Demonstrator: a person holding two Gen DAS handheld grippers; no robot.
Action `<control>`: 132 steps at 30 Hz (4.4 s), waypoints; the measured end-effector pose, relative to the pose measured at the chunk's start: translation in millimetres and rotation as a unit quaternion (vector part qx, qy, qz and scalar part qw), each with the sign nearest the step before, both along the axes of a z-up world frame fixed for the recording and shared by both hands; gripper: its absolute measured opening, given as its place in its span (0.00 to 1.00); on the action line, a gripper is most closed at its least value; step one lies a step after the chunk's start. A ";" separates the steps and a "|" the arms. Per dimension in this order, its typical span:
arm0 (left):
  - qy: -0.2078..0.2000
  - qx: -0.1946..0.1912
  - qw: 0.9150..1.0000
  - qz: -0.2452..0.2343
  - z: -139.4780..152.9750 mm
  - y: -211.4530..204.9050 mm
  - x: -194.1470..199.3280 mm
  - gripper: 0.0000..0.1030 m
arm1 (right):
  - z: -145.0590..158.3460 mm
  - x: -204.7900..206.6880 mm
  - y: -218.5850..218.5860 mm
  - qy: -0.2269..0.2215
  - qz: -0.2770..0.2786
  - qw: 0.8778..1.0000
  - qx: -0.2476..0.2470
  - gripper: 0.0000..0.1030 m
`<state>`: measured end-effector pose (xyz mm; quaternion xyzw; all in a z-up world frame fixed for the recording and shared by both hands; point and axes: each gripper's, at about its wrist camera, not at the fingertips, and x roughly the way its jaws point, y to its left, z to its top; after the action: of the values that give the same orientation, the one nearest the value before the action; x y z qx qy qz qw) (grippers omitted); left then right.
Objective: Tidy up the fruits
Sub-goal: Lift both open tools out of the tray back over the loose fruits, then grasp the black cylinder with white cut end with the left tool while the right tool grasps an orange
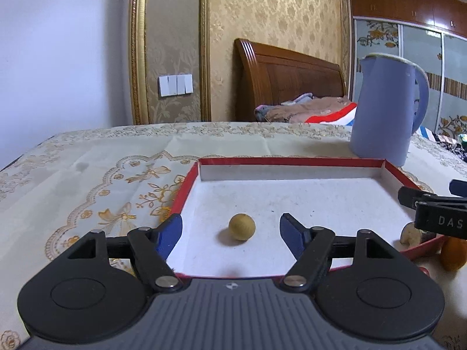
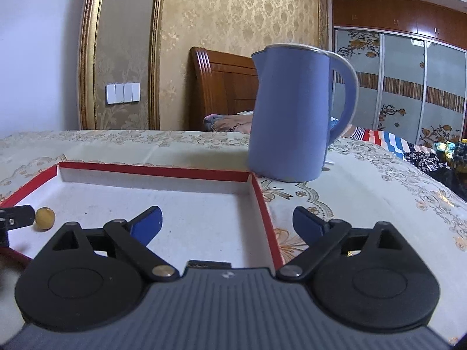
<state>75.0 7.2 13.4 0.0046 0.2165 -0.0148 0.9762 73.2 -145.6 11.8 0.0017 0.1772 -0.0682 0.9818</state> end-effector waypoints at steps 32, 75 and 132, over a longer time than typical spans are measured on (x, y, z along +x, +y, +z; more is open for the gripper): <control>-0.004 -0.048 0.998 0.041 -6.2 66.2 -72.6 0.82 | -6.2 -37.0 -18.1 0.018 -0.005 0.998 0.058 1.00; 0.113 0.026 0.983 -0.143 -25.5 15.6 -32.6 0.86 | -12.4 -36.9 -37.7 0.041 -0.026 0.994 0.098 1.00; 0.101 0.007 0.992 -0.077 -24.7 13.1 -34.0 0.63 | -23.8 -34.9 -39.6 0.130 0.036 0.990 0.033 0.48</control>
<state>41.0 20.3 -11.3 0.0267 0.3127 -0.0886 0.9453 38.3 -185.2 -11.9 0.0187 0.3050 -0.0262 0.9518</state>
